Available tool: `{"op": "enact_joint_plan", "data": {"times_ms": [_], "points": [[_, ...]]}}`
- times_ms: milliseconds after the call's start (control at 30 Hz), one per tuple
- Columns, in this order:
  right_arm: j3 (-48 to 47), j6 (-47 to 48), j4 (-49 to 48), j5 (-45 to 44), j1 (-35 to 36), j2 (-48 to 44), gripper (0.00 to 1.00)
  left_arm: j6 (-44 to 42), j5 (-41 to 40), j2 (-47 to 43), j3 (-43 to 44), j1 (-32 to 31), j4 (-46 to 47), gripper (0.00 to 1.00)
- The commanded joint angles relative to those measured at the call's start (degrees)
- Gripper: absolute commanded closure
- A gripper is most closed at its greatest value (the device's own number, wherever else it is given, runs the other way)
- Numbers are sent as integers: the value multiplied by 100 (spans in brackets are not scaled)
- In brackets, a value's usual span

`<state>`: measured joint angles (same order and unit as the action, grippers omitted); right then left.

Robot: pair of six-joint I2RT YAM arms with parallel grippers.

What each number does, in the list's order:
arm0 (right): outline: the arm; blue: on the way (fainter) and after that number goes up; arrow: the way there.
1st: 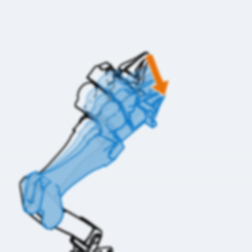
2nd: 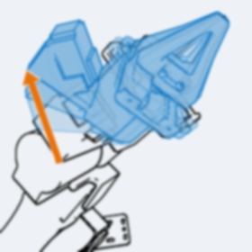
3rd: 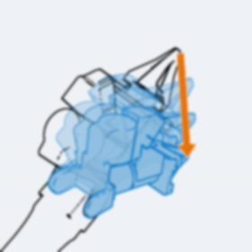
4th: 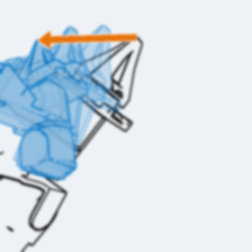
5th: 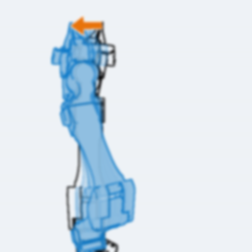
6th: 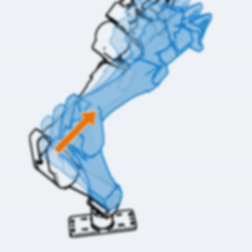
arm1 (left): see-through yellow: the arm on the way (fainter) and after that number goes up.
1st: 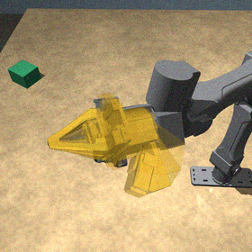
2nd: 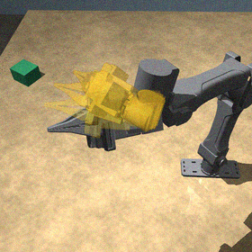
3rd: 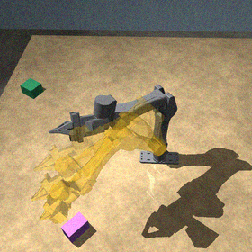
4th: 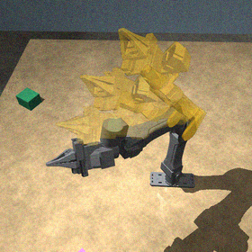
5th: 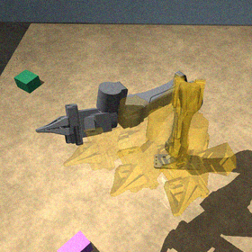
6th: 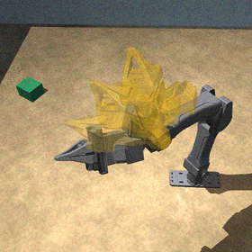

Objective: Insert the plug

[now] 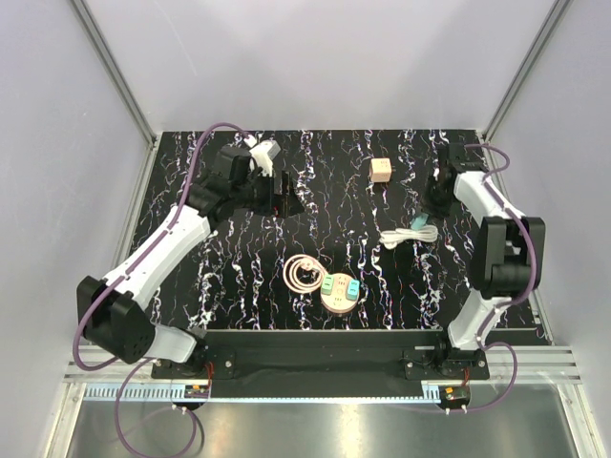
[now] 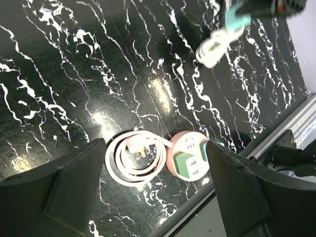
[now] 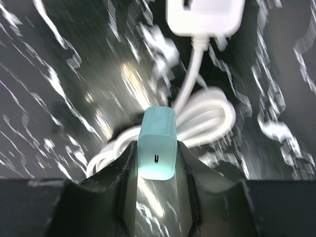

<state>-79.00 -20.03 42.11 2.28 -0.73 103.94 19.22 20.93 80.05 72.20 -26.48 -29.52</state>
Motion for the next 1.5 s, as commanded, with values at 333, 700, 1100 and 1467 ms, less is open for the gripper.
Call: {"op": "enact_joint_plan", "data": {"times_ms": [333,700,1100,1467], "points": [[-1819,437,2125,-773,38,317,100,-77,-36,-253,-93,11,359,12],[-4499,667,2705,-685,-305,1944,100,64,315,-209,-84,257,412,12],[-6672,922,3567,-413,-542,3457,100,46,254,-95,-119,275,421,12],[-6874,940,3480,-360,-638,3826,100,29,219,-7,-128,292,421,12]]}}
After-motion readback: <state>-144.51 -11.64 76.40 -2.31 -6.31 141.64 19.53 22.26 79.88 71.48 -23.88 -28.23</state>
